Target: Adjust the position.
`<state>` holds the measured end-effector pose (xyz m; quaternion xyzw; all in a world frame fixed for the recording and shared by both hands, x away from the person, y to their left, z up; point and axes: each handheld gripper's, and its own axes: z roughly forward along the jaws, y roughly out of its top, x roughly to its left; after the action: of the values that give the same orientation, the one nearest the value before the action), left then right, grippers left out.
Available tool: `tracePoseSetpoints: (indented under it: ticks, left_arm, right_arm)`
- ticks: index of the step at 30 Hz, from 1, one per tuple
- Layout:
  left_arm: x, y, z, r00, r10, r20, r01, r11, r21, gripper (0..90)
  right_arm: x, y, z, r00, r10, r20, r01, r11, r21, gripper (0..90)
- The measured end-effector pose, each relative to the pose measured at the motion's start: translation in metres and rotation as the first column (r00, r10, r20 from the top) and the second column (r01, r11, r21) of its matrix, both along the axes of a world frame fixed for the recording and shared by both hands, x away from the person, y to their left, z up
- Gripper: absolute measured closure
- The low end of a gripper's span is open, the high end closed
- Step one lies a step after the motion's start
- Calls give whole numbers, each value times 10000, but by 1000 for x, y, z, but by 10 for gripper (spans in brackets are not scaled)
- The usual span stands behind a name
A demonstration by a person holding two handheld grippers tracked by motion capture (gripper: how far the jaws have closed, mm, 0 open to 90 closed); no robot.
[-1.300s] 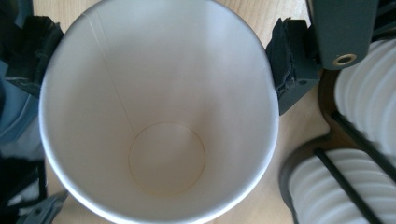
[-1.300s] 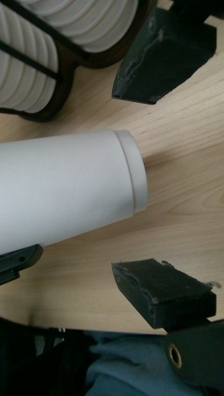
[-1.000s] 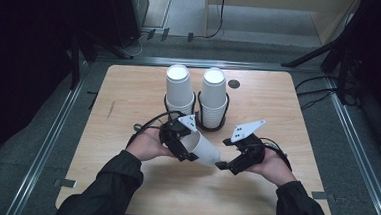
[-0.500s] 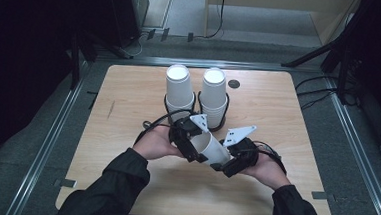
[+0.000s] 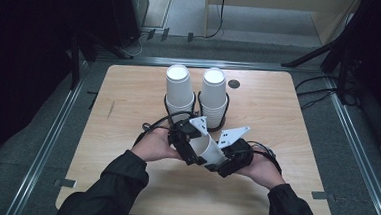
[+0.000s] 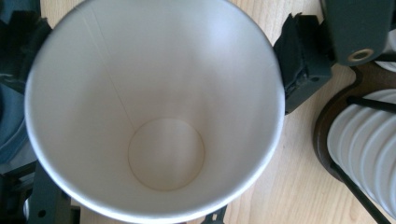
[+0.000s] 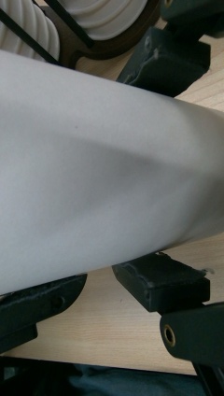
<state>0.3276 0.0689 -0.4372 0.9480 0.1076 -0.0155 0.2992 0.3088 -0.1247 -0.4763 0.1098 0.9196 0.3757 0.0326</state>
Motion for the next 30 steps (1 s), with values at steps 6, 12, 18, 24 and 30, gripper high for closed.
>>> tracePoseSetpoints:
  ticks: [6, 12, 18, 24, 30]
  left_arm:
    - [1, 3, 1, 9999, 66, 87, -63, 9994, -354, 75]
    - [2, 7, 2, 9999, 115, -13, -115, 9985, -533, 31]
    - [3, 15, 4, 9998, 183, 8, -182, 9969, -772, 31]
    - [2, 20, 5, 9995, 255, 168, -238, 9951, -965, 43]
    - [4, 26, 5, 9990, 408, 173, -385, 9926, -1156, 42]
  right_arm:
    - [0, -2, 3, 10000, 2, 96, -3, 9999, 117, 216]
    - [1, -3, 5, 9999, -55, 117, 52, 9998, 206, 214]
    - [3, -9, 7, 9999, -135, -54, 136, 9993, 344, 214]
    - [5, -16, 10, 9993, -172, -319, 192, 9978, 633, 213]
    - [7, -23, 14, 9987, -386, -340, 411, 9961, 775, 213]
